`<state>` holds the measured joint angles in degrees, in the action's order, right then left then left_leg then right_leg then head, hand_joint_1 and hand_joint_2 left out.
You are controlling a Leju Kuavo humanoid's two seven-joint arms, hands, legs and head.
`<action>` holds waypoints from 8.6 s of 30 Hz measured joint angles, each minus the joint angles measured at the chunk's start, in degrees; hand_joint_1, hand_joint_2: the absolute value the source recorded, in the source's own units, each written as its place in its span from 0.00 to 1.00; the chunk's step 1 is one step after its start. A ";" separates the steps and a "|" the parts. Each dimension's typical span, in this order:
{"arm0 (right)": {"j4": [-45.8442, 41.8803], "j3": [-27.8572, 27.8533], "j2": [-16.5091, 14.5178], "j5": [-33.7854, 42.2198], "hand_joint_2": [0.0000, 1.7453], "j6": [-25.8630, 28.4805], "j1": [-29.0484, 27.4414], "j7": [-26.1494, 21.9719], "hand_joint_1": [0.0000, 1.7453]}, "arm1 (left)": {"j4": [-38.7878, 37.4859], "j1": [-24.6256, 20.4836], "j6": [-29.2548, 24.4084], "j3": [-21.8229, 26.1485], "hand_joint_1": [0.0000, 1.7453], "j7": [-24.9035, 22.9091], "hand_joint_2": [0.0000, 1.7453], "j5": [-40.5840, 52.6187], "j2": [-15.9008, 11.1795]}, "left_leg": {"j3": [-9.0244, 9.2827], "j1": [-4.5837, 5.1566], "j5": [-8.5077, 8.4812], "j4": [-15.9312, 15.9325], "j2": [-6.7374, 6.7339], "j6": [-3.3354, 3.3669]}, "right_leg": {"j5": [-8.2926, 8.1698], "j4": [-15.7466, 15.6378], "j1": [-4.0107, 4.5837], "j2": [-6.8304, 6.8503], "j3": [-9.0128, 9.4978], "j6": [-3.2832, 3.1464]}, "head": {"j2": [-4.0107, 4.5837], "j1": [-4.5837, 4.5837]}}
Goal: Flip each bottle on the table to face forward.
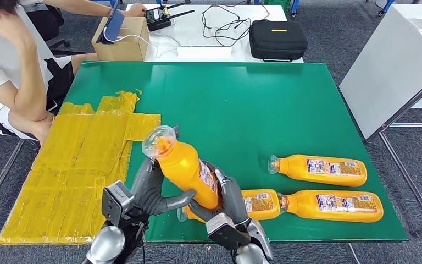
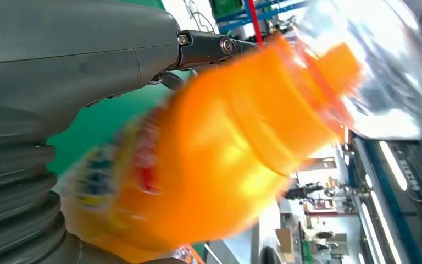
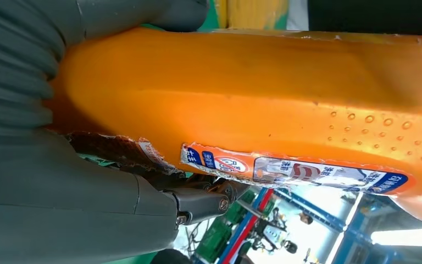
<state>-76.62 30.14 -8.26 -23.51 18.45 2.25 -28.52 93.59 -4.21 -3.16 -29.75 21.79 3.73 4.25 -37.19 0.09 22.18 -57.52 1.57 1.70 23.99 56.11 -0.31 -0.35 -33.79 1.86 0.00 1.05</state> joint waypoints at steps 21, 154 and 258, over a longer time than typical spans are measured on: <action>4.65 4.08 0.04 -4.58 1.00 2.76 2.06 0.93 0.98 | -0.07 -0.98 -0.25 -0.48 0.00 0.24 1.00 -1.37 -0.47 | -0.01 0.00 0.01 0.00 -0.01 0.00 | 0.00 0.00 0.00 0.00 -0.03 0.00 | 0.00 0.00; -21.28 -2.99 4.69 -7.04 1.00 1.18 0.26 5.26 0.00 | -59.50 -24.22 -29.53 8.46 0.00 -26.92 1.00 77.89 -3.68 | 0.48 0.00 -0.06 0.01 0.28 -0.04 | 0.00 0.01 0.00 0.18 0.58 -0.01 | 0.00 -0.01; 3.35 0.77 18.61 -51.94 1.00 -13.39 1.51 35.82 0.99 | 1.57 4.72 -18.28 8.18 0.00 -3.03 1.00 31.76 0.51 | 0.62 0.02 0.03 0.00 0.08 0.00 | 0.00 -0.08 -0.02 0.15 -0.02 0.01 | 0.00 0.01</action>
<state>-73.27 30.91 10.34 -75.45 5.06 3.76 7.31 95.17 0.51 -21.44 -21.57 18.76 35.49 4.76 -36.56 0.11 22.21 -57.52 1.66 1.71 24.00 56.03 -0.33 -0.20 -33.82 1.87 0.00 1.06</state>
